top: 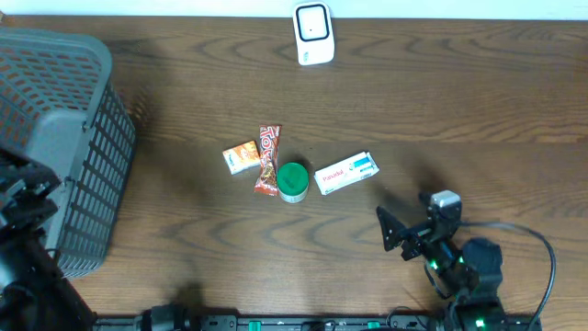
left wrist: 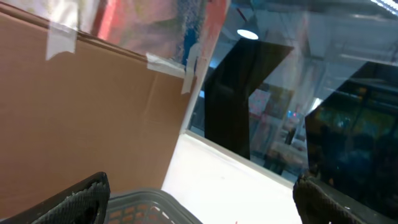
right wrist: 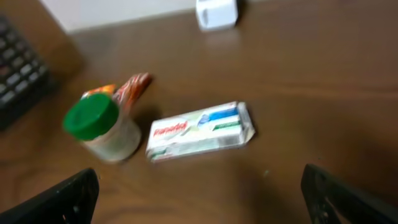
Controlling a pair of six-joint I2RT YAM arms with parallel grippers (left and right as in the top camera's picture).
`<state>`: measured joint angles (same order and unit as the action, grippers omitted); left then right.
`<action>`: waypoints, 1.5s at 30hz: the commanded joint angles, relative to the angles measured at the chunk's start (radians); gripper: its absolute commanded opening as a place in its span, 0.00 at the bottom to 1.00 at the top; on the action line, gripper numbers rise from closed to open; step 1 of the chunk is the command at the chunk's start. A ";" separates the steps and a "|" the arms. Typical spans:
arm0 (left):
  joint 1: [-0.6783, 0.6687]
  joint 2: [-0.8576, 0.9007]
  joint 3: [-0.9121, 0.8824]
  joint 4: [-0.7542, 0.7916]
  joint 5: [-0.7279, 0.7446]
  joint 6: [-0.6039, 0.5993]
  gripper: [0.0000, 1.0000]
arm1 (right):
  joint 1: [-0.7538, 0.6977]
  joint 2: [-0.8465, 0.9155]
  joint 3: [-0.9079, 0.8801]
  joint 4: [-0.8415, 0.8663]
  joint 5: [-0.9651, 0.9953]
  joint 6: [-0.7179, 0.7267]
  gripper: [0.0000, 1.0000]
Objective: Scan the item barcode
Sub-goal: 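Retract the left arm to the basket side and move right arm forward, then grasp the Panadol box on the table with the right gripper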
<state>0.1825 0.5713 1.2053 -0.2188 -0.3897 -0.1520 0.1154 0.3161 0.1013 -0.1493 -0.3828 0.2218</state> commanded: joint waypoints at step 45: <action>0.004 0.002 -0.020 0.000 -0.023 -0.045 0.95 | 0.146 1.547 1.062 -0.206 0.190 -0.148 0.01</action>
<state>0.1825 0.5739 1.1950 -0.2237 -0.3992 -0.1871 0.2626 1.8175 1.1439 -0.3576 -0.1982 0.0570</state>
